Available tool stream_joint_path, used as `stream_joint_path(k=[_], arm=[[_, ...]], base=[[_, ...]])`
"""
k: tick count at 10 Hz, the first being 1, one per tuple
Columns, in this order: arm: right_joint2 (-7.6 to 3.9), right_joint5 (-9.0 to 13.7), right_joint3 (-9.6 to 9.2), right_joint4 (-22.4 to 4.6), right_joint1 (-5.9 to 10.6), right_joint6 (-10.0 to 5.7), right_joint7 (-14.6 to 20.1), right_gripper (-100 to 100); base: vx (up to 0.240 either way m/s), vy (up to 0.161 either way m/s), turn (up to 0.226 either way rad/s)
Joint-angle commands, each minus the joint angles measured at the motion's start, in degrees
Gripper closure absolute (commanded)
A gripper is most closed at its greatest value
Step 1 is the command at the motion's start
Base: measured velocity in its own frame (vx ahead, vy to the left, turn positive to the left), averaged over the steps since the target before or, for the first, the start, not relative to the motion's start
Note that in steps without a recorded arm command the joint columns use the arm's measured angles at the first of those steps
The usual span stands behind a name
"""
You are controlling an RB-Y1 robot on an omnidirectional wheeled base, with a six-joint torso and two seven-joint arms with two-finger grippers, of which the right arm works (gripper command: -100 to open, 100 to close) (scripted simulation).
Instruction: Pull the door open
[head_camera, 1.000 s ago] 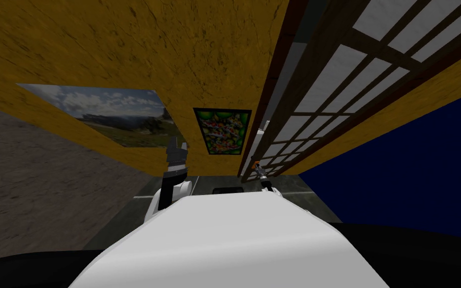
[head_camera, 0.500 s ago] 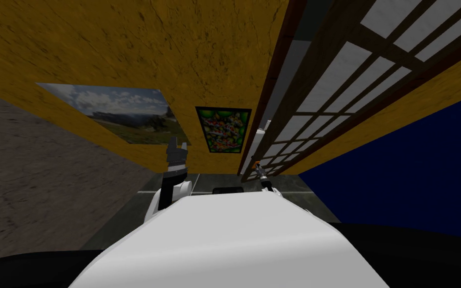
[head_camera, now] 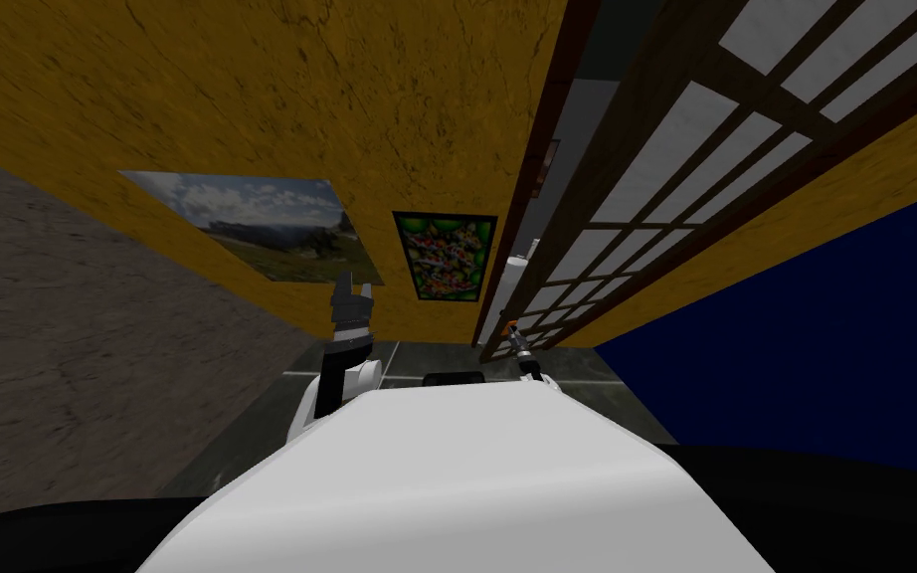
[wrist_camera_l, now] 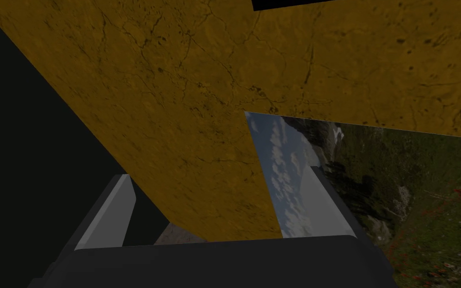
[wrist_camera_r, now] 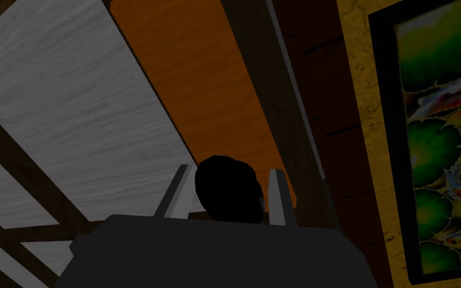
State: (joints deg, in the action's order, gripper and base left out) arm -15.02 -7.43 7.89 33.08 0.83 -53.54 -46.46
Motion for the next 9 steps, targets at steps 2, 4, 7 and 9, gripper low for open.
stream_joint_path(k=[2, 4, 7, 9], arm=[[-0.79, 1.5, 0.03, -1.5, 0.77, -0.44, 4.3, 100], [-0.8, 2.4, -0.47, -1.5, 0.82, -0.33, 7.4, 100], [-0.8, 2.9, -0.72, -1.5, 0.84, -0.28, 9.6, 100], [-0.8, 3.9, -1.22, -1.5, 0.89, -0.17, 13.0, 100]], base=[[-0.071, -0.023, 0.043], [-0.062, -0.03, 0.043], [-0.022, -0.009, 0.016], [-0.042, -0.025, 0.051]])
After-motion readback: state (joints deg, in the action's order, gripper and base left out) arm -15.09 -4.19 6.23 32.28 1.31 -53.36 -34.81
